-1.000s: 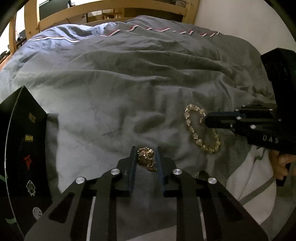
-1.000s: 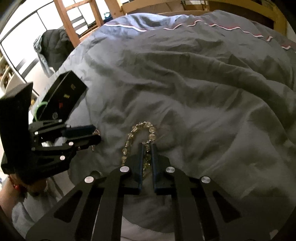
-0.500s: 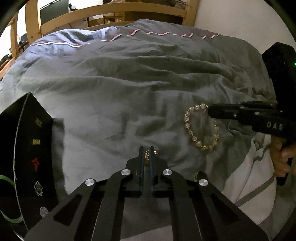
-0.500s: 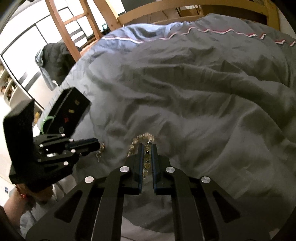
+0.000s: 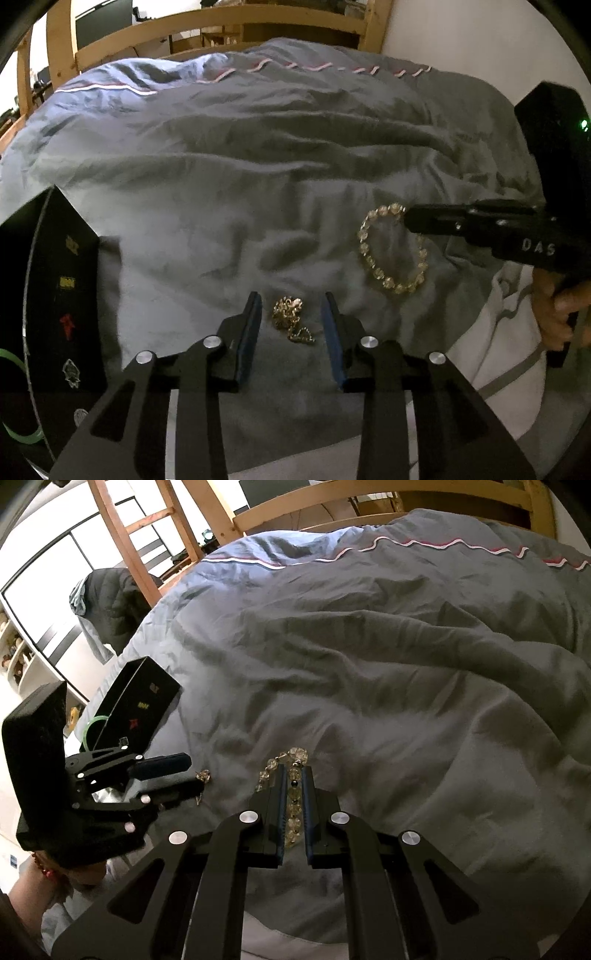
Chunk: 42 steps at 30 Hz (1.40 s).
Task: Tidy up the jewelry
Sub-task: 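Close left tool on gold pendant chain while right tool grasps gold bracelet, then carry both gold pieces to black box and open both tools over it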
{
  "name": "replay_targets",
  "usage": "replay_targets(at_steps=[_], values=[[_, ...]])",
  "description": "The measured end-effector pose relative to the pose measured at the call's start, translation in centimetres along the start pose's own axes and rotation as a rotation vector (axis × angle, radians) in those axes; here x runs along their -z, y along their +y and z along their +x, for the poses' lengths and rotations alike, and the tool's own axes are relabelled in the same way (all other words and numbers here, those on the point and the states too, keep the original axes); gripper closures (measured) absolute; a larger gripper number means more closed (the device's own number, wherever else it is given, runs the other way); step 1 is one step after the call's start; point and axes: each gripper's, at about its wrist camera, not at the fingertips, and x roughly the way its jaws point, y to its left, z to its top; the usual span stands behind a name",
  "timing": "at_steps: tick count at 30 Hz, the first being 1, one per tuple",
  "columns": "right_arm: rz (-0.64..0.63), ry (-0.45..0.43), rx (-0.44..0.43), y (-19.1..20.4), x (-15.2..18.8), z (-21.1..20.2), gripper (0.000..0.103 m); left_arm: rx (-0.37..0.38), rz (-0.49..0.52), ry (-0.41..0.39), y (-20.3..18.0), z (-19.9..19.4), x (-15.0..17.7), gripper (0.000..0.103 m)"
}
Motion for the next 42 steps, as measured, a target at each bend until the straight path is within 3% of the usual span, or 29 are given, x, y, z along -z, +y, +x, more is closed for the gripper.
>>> replay_targets(at_steps=[4,6,9,26,42], values=[[-0.001,0.005,0.003,0.0,0.1,0.1,0.094,0.000,-0.003,0.033,0.1,0.9,0.1,0.072],[-0.003,0.005,0.003,0.1,0.1,0.1,0.094,0.006,-0.013,0.038,0.4,1.1,0.2,0.088],[-0.003,0.000,0.000,0.0,0.1,0.0,0.094,0.016,-0.038,0.030,1.0,0.7,0.1,0.096],[0.004,-0.110,-0.069,2.1,-0.8,-4.8,0.094,0.001,-0.063,-0.081,0.5,-4.5,-0.7,0.096],[-0.043,-0.102,-0.056,5.9,-1.4,-7.3,0.094,-0.095,-0.118,-0.135,2.0,-11.3,-0.1,0.096]])
